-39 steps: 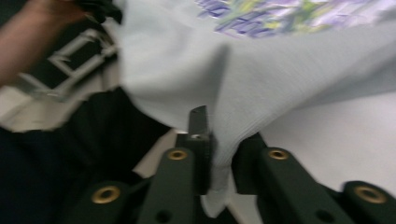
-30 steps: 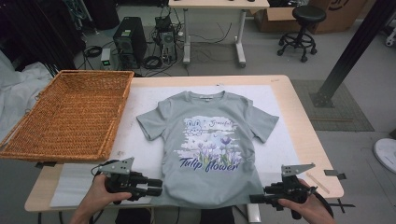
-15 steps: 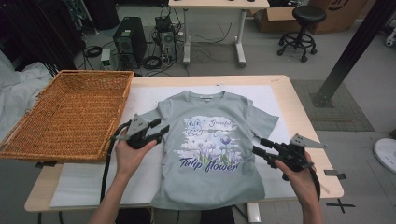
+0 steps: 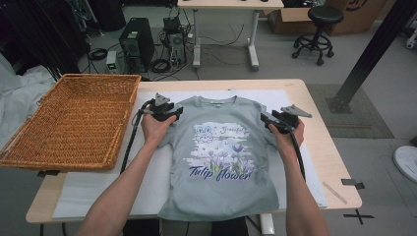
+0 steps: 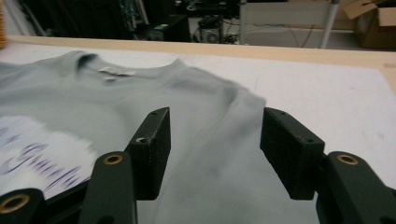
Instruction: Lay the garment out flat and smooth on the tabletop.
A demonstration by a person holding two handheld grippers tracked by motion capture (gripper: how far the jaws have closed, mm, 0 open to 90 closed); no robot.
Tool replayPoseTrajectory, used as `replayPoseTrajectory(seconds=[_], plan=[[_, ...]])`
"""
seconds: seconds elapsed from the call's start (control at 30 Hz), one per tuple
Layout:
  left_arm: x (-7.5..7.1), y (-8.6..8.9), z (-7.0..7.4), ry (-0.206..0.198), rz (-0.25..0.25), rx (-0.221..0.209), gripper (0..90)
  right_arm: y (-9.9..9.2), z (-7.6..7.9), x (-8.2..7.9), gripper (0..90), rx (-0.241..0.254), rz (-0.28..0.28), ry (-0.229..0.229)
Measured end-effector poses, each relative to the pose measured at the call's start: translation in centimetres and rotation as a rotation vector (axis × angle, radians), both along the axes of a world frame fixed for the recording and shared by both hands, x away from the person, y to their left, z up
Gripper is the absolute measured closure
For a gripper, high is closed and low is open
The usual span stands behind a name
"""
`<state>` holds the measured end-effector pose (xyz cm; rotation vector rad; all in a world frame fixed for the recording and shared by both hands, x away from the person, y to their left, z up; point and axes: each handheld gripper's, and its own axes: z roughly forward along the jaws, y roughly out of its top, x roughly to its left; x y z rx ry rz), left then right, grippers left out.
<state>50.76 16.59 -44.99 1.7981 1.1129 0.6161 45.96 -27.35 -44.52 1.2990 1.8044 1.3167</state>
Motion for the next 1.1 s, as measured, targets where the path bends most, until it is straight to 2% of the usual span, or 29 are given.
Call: replayPoseTrajectory(seconds=[0.07, 0.13, 0.27, 0.33, 0.43, 0.47, 0.5, 0.53, 0.57, 0.63, 0.67, 0.73, 0.77, 0.8, 0.83, 0.97, 1.0, 1.03, 1.07, 1.1], plan=[[1.1, -0.3, -0.4, 0.025, -0.005, -0.008, 52.5, 0.3, 0.1, 1.4, 43.3, -0.012, -0.013, 0.02], [2.1, -0.4, -0.8, 0.043, 0.002, 0.017, 52.3, 0.7, 0.0, 2.6, 42.4, -0.015, -0.016, 0.05], [3.6, -0.3, -1.4, 0.051, 0.009, 0.017, 49.9, 1.8, -0.3, 4.4, 40.0, -0.047, -0.004, 0.069], [4.0, -0.3, -1.5, 0.059, 0.007, 0.019, 49.1, 2.3, -0.8, 5.2, 41.1, -0.089, -0.008, 0.1], [4.4, -0.2, -1.5, 0.068, -0.002, 0.04, 49.9, 2.8, -1.8, 6.2, 42.4, -0.084, -0.042, 0.135], [4.4, -0.2, -1.5, 0.066, -0.007, 0.043, 52.2, 3.0, -2.2, 6.4, 44.3, -0.092, -0.043, 0.128], [4.4, -0.2, -1.5, 0.062, -0.012, 0.048, 54.2, 3.1, -2.2, 6.5, 48.5, -0.121, -0.039, 0.121], [4.3, -0.3, -1.5, 0.055, -0.03, 0.053, 57.9, 3.2, -2.2, 6.6, 53.7, -0.129, -0.037, 0.118], [4.2, -0.4, -1.5, 0.048, -0.058, 0.062, 68.2, 3.2, -2.2, 6.6, 64.4, -0.136, -0.038, 0.113], [4.1, -0.7, -1.4, 0.044, -0.091, 0.083, 82.4, 3.2, -2.1, 6.5, 83.6, -0.15, -0.021, 0.103], [4.2, -0.7, -1.3, 0.056, -0.094, 0.085, 85.5, 3.4, -2.1, 6.5, 85.0, -0.151, -0.013, 0.106], [4.7, -0.6, -0.9, 0.08, -0.094, 0.09, 86.7, 3.2, -1.9, 6.7, 85.9, -0.133, -0.018, 0.123], [5.1, -0.3, -0.7, 0.07, -0.081, 0.099, 86.8, 3.1, -1.8, 6.9, 86.1, -0.142, -0.02, 0.124], [5.4, -0.1, -0.6, 0.069, -0.072, 0.084, 86.8, 3.0, -1.6, 7.1, 86.1, -0.152, -0.031, 0.111], [5.8, 0.1, -0.5, 0.062, -0.067, 0.073, 86.8, 2.8, -1.4, 7.3, 86.1, -0.136, -0.044, 0.099], [6.8, 0.0, 0.0, -0.045, -0.039, 0.101, 86.3, 2.5, -0.6, 8.5, 85.9, -0.116, -0.087, 0.038], [7.1, -0.2, -0.1, -0.042, -0.038, 0.095, 86.0, 2.6, -0.7, 8.8, 85.2, -0.105, -0.089, 0.026], [7.4, -0.3, -0.5, -0.018, -0.047, 0.091, 84.2, 2.8, -1.1, 9.1, 82.7, -0.087, -0.082, 0.034], [7.6, -0.5, -1.1, 0.009, -0.049, 0.112, 76.5, 2.9, -1.7, 9.2, 77.3, -0.097, -0.062, 0.061], [7.5, -0.4, -1.5, 0.017, -0.061, 0.107, 67.5, 3.0, -2.3, 9.3, 70.4, -0.11, -0.044, 0.112]])
